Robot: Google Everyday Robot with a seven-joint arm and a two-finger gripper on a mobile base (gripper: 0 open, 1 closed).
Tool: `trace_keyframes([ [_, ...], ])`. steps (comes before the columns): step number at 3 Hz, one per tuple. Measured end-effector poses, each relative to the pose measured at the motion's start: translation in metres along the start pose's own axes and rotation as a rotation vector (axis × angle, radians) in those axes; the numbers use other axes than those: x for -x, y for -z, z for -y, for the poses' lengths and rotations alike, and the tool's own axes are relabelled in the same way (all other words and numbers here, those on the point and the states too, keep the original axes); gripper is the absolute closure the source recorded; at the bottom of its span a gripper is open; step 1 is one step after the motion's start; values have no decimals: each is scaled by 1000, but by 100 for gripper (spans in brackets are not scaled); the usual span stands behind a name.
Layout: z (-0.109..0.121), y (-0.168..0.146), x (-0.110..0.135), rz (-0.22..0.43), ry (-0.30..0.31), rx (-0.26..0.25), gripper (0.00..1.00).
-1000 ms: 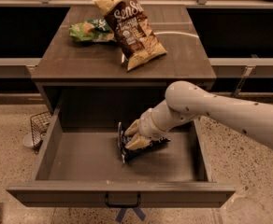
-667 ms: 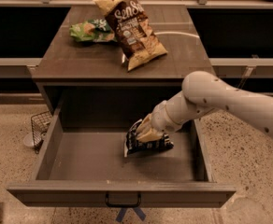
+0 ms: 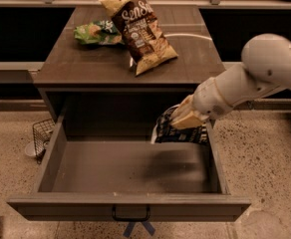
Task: Pick blue chip bag from top drawer and place on counter
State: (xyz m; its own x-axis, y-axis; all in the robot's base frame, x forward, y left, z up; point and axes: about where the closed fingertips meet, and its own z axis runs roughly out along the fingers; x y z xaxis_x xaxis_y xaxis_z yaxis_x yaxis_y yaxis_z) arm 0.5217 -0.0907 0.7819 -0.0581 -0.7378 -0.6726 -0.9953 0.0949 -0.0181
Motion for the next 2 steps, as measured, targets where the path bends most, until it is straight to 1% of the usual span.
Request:
trace_keyframes([
  [1, 12, 61, 13, 41, -34, -48, 100],
  [2, 37, 114, 34, 91, -13, -130, 100],
])
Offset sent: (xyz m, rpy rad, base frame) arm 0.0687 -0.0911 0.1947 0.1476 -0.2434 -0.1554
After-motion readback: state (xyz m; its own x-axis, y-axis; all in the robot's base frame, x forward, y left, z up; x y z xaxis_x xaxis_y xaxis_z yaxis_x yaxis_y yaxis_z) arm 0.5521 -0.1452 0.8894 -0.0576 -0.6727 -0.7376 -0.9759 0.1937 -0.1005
